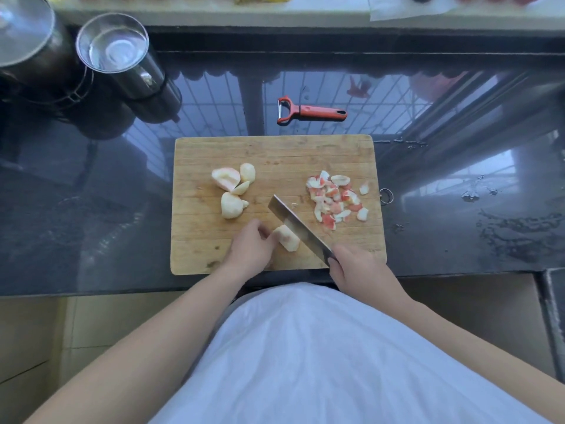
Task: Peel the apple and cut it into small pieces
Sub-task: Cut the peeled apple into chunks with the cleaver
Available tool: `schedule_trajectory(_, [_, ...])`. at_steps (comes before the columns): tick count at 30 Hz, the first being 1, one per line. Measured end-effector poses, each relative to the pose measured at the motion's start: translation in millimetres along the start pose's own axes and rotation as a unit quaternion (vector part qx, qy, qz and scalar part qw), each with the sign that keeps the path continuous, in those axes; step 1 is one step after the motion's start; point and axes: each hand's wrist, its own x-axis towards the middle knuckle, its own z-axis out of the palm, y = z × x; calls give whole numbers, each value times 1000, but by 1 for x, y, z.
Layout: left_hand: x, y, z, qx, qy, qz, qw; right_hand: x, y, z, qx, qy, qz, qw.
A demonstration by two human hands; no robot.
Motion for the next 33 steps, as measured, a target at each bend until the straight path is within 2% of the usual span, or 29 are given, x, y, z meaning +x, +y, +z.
schedule_trajectory(3, [0,4,6,-147,-17,-83,986,2,-3,6,-48,7,-21,999])
schedule_trajectory(6, [-2,3,16,-212,-28,-103,971,4,-3,9,-76,20,-35,996])
schedule_trajectory(11, [-2,2,22,-186,-16,-87,979,5,1,14,-104,33,-49,993])
schedule_trajectory(17, [-3,4,21,-186,-21,-89,978,5,0,12,-87,40,-56,994])
schedule_trajectory(23, [-3,5,25,-137,6,-72,988,1,-2,7,-105,8,-49,993])
schedule_trajectory(28, [-3,7,22,-122,-6,-61,991,2,-10,5,-150,-29,-62,986])
schedule_trajectory(33, [-3,7,19,-126,-15,-59,990,6,-5,17,-181,4,-69,981])
